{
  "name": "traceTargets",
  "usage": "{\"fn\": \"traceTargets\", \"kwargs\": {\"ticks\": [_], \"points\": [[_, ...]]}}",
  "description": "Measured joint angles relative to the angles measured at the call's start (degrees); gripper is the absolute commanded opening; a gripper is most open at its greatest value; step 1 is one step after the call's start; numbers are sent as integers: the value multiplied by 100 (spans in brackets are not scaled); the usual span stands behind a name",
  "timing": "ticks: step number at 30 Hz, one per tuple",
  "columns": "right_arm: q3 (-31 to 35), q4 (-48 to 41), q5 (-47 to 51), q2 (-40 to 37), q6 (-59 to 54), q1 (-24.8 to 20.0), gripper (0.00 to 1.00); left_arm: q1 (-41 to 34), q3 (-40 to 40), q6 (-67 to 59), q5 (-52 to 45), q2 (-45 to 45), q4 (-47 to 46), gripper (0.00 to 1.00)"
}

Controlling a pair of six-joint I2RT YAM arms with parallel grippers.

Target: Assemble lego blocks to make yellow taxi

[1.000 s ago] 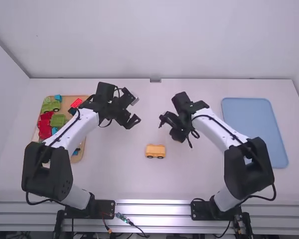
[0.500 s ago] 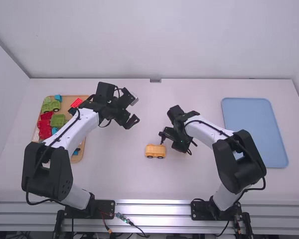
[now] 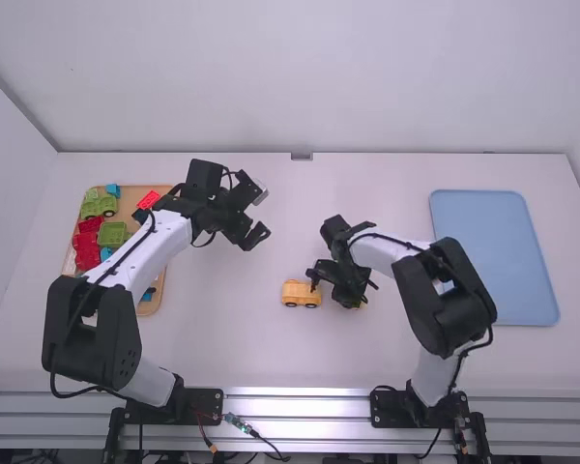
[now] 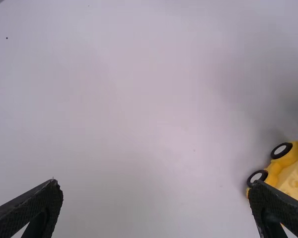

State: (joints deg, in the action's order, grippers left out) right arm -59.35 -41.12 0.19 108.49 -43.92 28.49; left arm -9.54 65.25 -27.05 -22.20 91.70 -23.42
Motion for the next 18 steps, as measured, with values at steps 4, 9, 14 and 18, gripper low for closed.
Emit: {"fn": "traceTargets", "kwargs": {"ticks": [4, 9, 14, 18], "points": [[-4, 48, 0, 7, -39, 0, 99, 0, -2, 2, 0, 0, -2, 99], [-90, 55, 2, -35, -42, 0, 99, 0, -2, 4, 146, 0, -2, 99], [-120, 68, -125, -782, -114, -20, 99, 0, 0, -7, 236, 0, -35, 99], [109, 398, -551, -1731, -372, -216, 99, 0, 0, -662, -79, 0, -411, 99]]}}
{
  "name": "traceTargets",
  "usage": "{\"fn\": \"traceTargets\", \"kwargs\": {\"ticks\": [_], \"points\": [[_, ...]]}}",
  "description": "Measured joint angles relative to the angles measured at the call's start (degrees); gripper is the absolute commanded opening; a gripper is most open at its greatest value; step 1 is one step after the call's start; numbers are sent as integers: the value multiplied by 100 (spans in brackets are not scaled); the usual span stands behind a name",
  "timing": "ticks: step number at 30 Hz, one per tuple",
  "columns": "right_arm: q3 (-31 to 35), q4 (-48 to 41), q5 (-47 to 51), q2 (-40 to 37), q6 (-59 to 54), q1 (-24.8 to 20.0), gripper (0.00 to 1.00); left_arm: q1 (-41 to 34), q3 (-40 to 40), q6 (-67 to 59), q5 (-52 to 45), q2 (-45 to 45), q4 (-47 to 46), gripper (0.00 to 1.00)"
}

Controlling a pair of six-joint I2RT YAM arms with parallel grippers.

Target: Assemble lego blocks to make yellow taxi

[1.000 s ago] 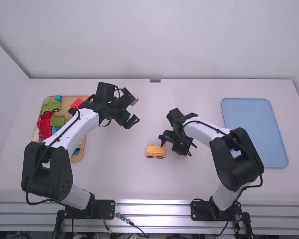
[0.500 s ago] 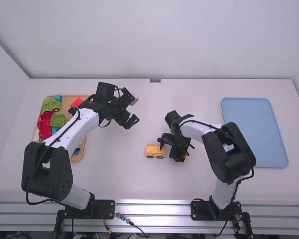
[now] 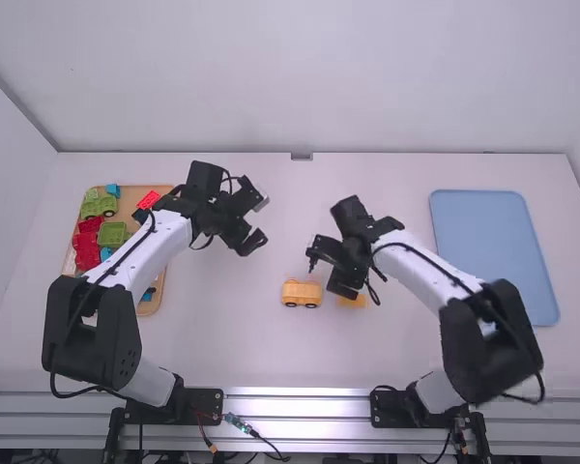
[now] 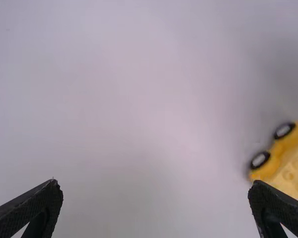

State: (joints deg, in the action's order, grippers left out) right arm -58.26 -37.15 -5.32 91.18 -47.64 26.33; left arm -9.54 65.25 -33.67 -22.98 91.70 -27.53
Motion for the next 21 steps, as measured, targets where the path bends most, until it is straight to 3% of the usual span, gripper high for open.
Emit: {"fn": "traceTargets", "kwargs": {"ticks": [4, 10, 16, 21], "points": [[844, 754, -809, -1067, -452, -511, 99, 0, -26, -999, -697, 0, -214, 99], [2177, 1956, -1438, -1904, -448, -1263, 99, 0, -638, -2282, -1886, 0, 269, 99], [3099, 3034, -1838, -2531, 96, -1488, 99, 0, -1864, -2765, -2957, 0, 1950, 99], [3547, 3462, -2369, -2686, -162, -1504, 99, -26, -2647, -2789, -3515, 0, 3008, 99]]}}
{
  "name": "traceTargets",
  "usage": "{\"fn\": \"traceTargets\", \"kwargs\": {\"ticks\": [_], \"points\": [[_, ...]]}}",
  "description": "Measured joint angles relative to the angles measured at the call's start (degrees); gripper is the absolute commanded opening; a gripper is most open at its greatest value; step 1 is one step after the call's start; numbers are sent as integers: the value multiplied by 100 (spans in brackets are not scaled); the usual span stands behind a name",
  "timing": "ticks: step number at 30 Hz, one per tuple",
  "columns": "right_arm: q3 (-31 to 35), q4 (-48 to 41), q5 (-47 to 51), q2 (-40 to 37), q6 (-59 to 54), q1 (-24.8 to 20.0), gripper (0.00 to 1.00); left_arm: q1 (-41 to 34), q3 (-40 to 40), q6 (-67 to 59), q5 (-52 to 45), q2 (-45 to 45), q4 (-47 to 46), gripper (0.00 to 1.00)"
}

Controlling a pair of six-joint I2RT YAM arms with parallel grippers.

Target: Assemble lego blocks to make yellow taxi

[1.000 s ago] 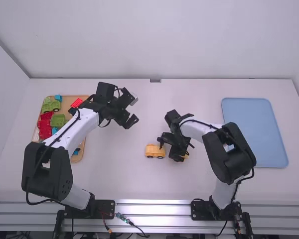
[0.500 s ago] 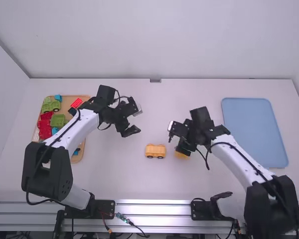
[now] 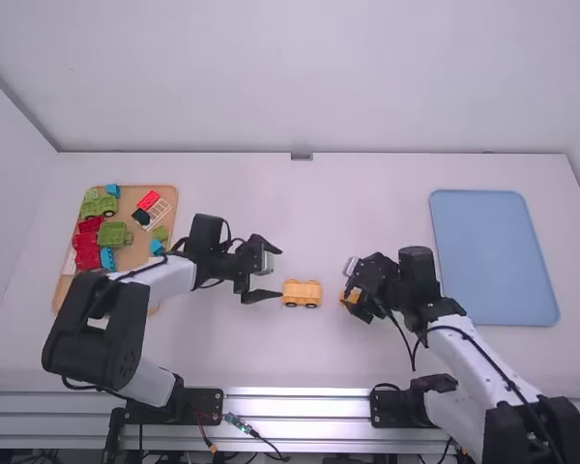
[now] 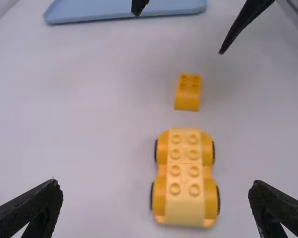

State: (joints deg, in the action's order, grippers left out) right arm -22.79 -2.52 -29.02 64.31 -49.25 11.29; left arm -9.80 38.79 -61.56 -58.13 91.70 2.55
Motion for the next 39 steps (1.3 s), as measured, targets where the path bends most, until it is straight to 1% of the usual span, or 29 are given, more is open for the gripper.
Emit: {"fn": "traceTargets", "kwargs": {"ticks": [2, 3, 5, 7, 12, 16, 18, 19, 21, 24, 30, 31, 33, 36, 39], "points": [[184, 243, -262, 105, -146, -90, 99, -42, -321, 247, -83, 0, 562, 99], [236, 376, -446, 284, -249, -210, 99, -105, -496, 466, -81, 0, 946, 99], [240, 448, -612, 487, -376, -334, 99, -162, -603, 592, -79, 0, 1255, 99], [240, 542, -833, 844, -584, -527, 99, -284, -778, 778, -81, 2, 1799, 99], [223, 479, -1071, 1725, -955, -807, 100, -490, -1058, 1071, -74, 157, 2544, 99], [57, 476, -1222, 2319, -1287, -911, 95, -516, -1078, 1296, -61, 420, 2813, 99], [-22, 494, -1290, 2476, -1440, -946, 93, -516, -1078, 1344, -63, 509, 2841, 99], [-101, 494, -1355, 2605, -1596, -968, 91, -516, -1078, 1381, -61, 595, 2841, 99], [-181, 494, -1425, 2739, -1753, -979, 89, -516, -1078, 1403, -61, 715, 2844, 99], [-221, 492, -1482, 2804, -1869, -979, 83, -514, -1078, 1405, -61, 866, 2841, 99], [-223, 492, -1521, 2806, -1963, -979, 82, -516, -1043, 1425, -61, 1014, 2841, 99], [-223, 490, -1521, 2806, -1974, -979, 84, -516, -1025, 1423, -63, 1014, 2844, 99], [-223, 514, -1526, 2817, -1985, -981, 84, -516, -1019, 1423, -68, 1014, 2852, 99], [-254, 525, -1541, 2994, -2046, -986, 85, -516, -1016, 1429, -83, 1014, 2865, 99], [-404, 468, -1554, 3403, -2103, -986, 81, -516, -1016, 1473, -83, 1014, 2922, 99]]}}
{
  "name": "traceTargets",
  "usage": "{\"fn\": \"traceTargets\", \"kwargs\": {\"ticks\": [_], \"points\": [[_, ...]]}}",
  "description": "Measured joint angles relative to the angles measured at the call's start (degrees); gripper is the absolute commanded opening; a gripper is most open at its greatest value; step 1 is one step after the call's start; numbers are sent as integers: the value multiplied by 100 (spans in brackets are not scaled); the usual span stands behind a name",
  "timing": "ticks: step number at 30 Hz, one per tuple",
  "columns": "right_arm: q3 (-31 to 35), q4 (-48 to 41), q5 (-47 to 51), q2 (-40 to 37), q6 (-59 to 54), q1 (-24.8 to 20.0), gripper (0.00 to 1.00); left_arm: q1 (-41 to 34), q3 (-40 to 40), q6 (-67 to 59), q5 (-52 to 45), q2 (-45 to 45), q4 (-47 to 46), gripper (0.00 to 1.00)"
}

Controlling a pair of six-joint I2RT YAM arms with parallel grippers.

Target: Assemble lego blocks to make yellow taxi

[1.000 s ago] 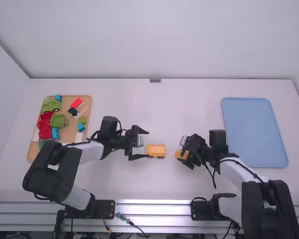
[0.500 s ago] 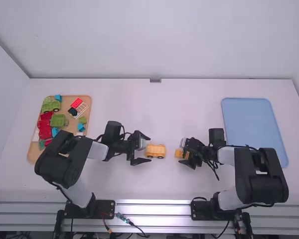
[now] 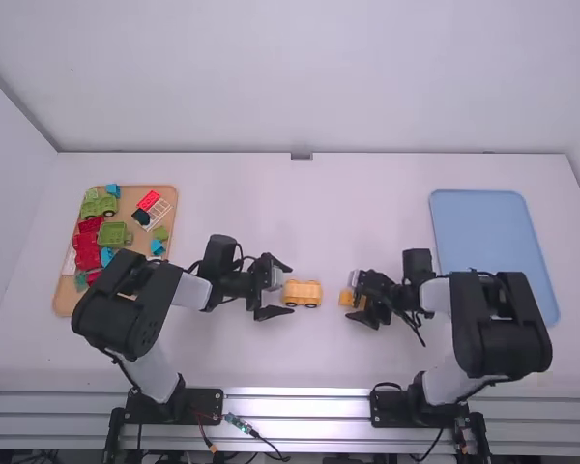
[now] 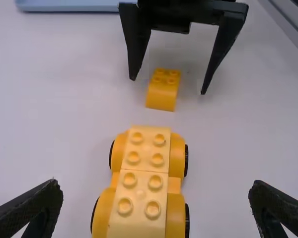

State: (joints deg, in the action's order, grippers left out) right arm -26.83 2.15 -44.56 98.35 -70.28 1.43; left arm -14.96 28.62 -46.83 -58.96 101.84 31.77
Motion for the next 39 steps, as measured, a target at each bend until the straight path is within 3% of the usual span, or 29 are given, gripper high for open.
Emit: {"fn": "traceTargets", "kwargs": {"ticks": [5, 7, 10, 12, 14, 22, 32, 39], "points": [[-229, -459, -138, 177, -323, -79, 73, 2, 0, 52, 2, 0, 7, 99], [-293, -664, -238, 177, -531, -151, 65, 2, 0, 83, 2, 0, 9, 99], [-310, -658, -315, 177, -667, -219, 61, 2, 0, 83, 0, 0, 9, 99], [-308, -527, -350, 177, -739, -240, 50, 0, 0, 83, 0, 0, 20, 99], [-308, -424, -361, 177, -737, -238, 48, 0, 0, 83, 0, 0, 28, 99], [-308, -407, -286, 177, -586, -229, 55, 2, 0, 83, 0, 0, 20, 99], [-308, -535, -151, 177, -472, -229, 52, 0, 0, 101, 0, 0, 20, 99], [-308, -535, -133, 177, -470, -229, 43, 0, 0, 101, 0, 0, 20, 99]]}}
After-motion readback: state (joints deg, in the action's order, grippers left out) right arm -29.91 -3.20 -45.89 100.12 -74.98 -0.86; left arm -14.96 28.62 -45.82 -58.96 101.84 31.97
